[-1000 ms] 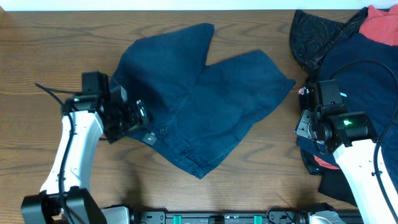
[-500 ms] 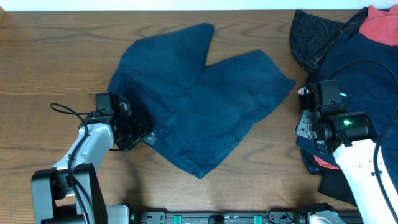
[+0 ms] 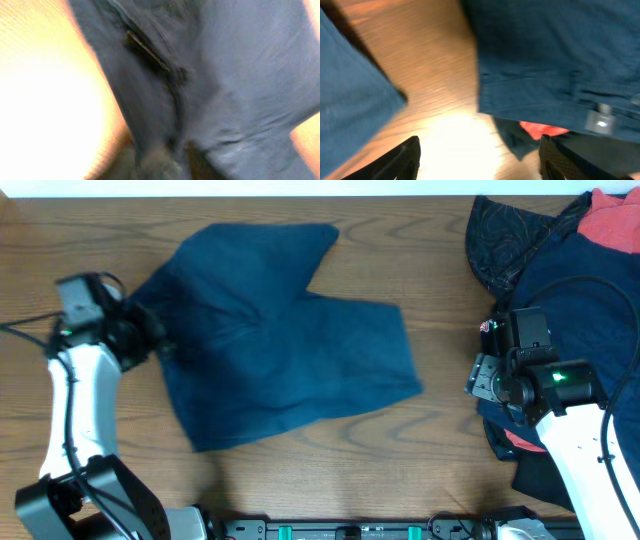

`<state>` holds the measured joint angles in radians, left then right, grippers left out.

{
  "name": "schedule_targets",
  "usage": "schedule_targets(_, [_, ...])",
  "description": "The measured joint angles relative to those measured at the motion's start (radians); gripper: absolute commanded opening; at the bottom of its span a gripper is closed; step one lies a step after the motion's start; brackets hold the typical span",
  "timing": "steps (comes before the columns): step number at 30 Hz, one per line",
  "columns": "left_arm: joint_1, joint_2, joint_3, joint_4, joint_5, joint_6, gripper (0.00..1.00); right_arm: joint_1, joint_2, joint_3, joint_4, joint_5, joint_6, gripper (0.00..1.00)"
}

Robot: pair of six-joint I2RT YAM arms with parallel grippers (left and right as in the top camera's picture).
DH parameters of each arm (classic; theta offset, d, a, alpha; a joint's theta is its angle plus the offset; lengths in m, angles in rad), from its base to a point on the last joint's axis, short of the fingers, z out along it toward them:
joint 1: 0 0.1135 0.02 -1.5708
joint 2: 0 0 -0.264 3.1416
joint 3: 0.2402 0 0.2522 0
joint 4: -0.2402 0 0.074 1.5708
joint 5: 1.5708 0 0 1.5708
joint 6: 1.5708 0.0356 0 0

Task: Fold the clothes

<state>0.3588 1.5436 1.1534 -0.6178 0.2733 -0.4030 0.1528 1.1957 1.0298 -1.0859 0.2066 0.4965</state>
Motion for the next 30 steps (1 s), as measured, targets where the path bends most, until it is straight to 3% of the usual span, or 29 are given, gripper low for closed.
schedule_targets(4, [0.004,-0.008,0.053,-0.233,0.034,0.007,0.98,0.0,0.021,0.0,0.022,-0.144,-0.055,0.79])
schedule_targets(9, [-0.054,-0.007,-0.02,-0.473,0.058,0.035,0.98,0.003,0.096,-0.006,0.031,-0.349,-0.076,0.79])
schedule_targets(16, [-0.08,-0.006,-0.229,-0.467,0.064,0.052,0.98,0.086,0.162,-0.116,0.196,-0.47,0.027,0.8])
schedule_targets(20, [-0.08,-0.006,-0.314,-0.437,0.063,0.035,0.98,0.112,0.176,-0.233,0.414,-0.492,0.124,0.8])
schedule_targets(26, [-0.08,-0.012,-0.37,-0.336,0.065,-0.045,0.98,0.136,0.185,-0.409,0.755,-0.499,0.263,0.76])
schedule_targets(30, [-0.08,-0.027,-0.415,-0.24,0.069,-0.122,0.99,0.161,0.185,-0.476,0.853,-0.494,0.38,0.76])
